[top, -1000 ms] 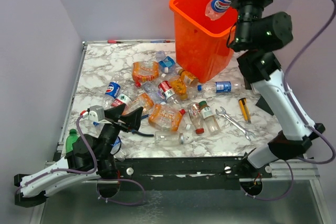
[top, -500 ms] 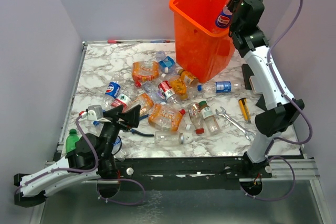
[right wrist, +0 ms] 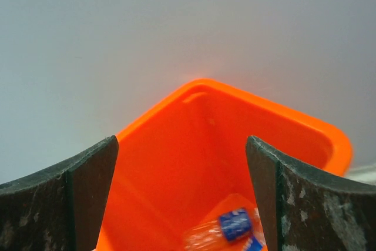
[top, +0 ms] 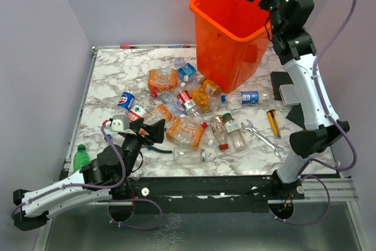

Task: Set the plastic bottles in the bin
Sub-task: Place the plastic bottle in the trash bin, then pick up the plastic bottle at the center of the board.

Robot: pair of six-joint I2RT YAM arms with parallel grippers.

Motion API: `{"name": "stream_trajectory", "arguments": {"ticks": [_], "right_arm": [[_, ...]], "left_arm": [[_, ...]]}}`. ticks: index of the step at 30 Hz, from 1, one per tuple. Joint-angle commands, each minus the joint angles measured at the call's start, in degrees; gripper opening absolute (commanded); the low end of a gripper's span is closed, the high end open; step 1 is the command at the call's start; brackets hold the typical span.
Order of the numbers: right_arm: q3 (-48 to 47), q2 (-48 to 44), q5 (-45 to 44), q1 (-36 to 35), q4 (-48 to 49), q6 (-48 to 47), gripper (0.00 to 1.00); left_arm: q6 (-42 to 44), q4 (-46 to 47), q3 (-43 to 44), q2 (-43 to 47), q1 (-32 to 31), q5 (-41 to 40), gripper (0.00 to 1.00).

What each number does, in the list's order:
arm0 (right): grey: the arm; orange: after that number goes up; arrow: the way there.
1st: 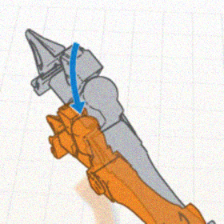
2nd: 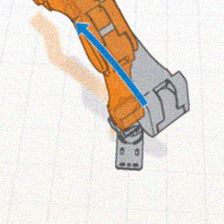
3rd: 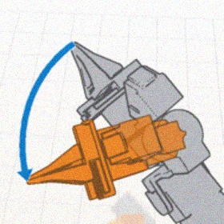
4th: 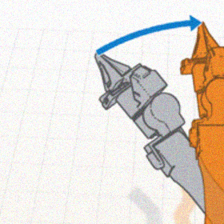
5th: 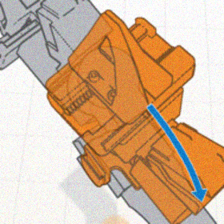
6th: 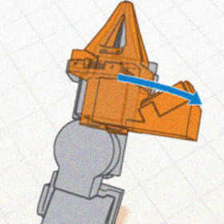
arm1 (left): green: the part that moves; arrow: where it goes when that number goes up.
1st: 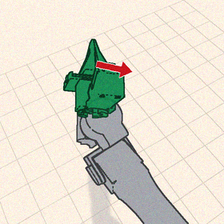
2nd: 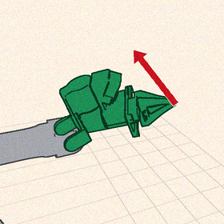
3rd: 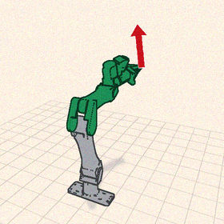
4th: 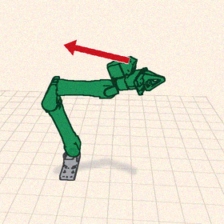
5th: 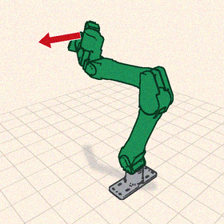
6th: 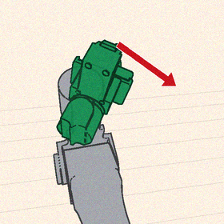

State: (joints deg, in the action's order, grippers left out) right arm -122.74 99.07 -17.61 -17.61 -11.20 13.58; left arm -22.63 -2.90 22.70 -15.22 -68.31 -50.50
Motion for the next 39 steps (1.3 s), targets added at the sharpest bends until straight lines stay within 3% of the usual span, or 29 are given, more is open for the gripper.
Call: {"name": "stream_trajectory", "arguments": {"ticks": [1,5,9,13,18,25,31,34,39], "right_arm": [[2.55,-10.81,19.08,-1.28,-3.66,7.67,0.91],[19.18,-23.30,33.36,-4.36,-3.54,9.80,0.91],[41.45,-35.61,41.68,-6.11,-1.75,11.95,0.91],[67.23,-47.11,40.66,-6.12,0.26,15.67,0.92],[85.60,-57.66,40.75,-6.13,-0.51,22.11,0.92],[94.49,-64.57,27.19,-6.10,-9.68,26.48,0.89],[95.80,-60.13,15.50,-6.08,-14.28,29.98,0.82],[95.89,-56.33,15.33,-6.14,-12.59,29.16,0.79],[93.71,-48.82,17.25,-6.17,-11.86,24.62,0.81]], "left_arm": [[2.34,-1.83,2.81,-4.51,0.02,2.91,0.99],[2.06,-3.68,4.33,-7.87,0.03,4.46,0.99],[0.96,-3.98,4.47,-9.31,0.02,3.77,0.99],[0.09,-5.67,5.51,-10.25,0.01,1.67,0.99],[-4.15,-11.71,7.52,-10.90,0.03,2.30,0.99],[-6.47,-15.82,9.21,-16.09,0.03,10.39,0.99],[-1.11,-16.13,12.61,-23.82,0.02,12.61,0.99],[-2.56,-16.13,12.07,-24.60,0.09,9.04,0.99],[-2.93,-15.73,11.43,-21.83,0.03,9.82,0.99]]}}
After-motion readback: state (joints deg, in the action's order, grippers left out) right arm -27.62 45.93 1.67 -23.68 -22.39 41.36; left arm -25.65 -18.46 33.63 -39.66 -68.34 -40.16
